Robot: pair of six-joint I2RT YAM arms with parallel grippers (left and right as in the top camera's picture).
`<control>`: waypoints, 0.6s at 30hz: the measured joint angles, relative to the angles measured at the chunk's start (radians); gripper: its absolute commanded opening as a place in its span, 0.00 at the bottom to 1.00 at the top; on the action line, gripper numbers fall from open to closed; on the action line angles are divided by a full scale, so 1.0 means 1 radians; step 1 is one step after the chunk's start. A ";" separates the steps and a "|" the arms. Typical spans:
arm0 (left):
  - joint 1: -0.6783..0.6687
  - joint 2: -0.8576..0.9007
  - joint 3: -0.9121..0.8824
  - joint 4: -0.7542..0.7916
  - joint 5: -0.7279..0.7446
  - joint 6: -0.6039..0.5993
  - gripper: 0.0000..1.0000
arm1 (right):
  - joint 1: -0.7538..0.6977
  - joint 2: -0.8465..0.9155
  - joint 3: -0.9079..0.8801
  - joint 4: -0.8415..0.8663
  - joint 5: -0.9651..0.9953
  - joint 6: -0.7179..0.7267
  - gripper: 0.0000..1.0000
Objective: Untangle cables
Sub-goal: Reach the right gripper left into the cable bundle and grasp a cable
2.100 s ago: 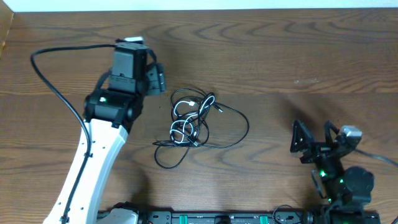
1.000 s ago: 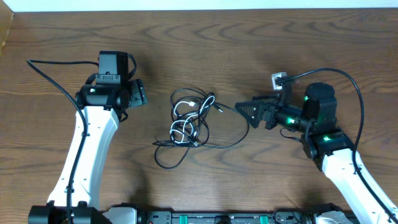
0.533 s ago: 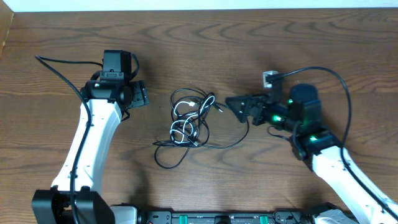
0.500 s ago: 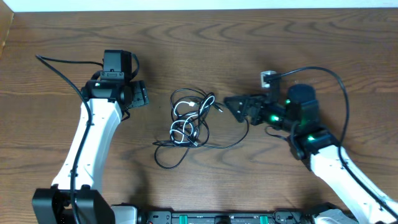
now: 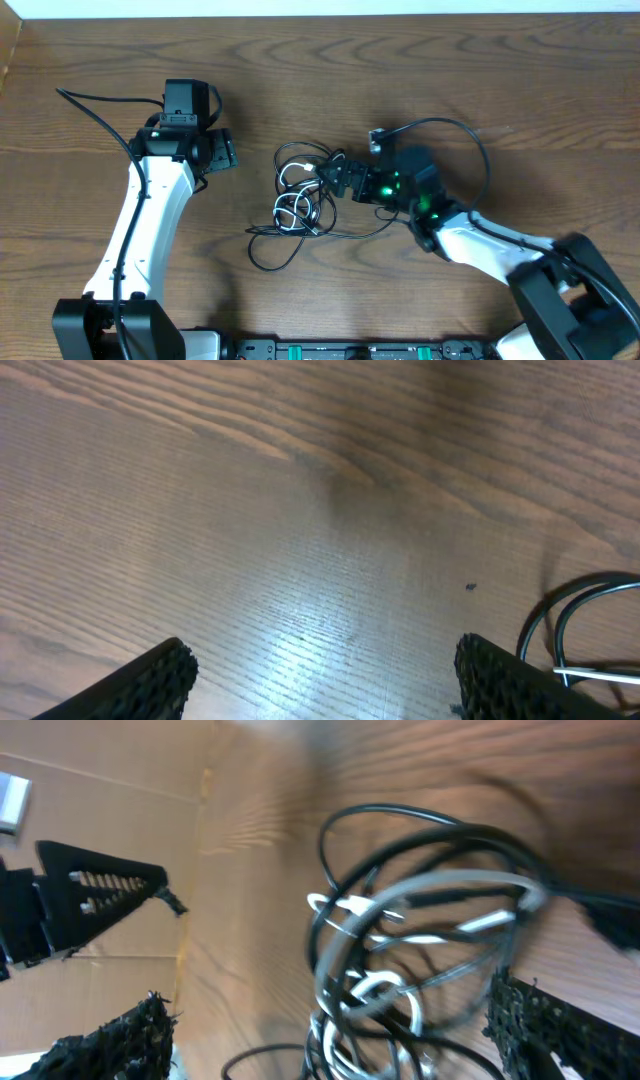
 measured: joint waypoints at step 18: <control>0.000 0.000 0.000 0.000 0.000 0.000 0.84 | 0.120 0.191 0.002 0.257 0.123 0.147 0.01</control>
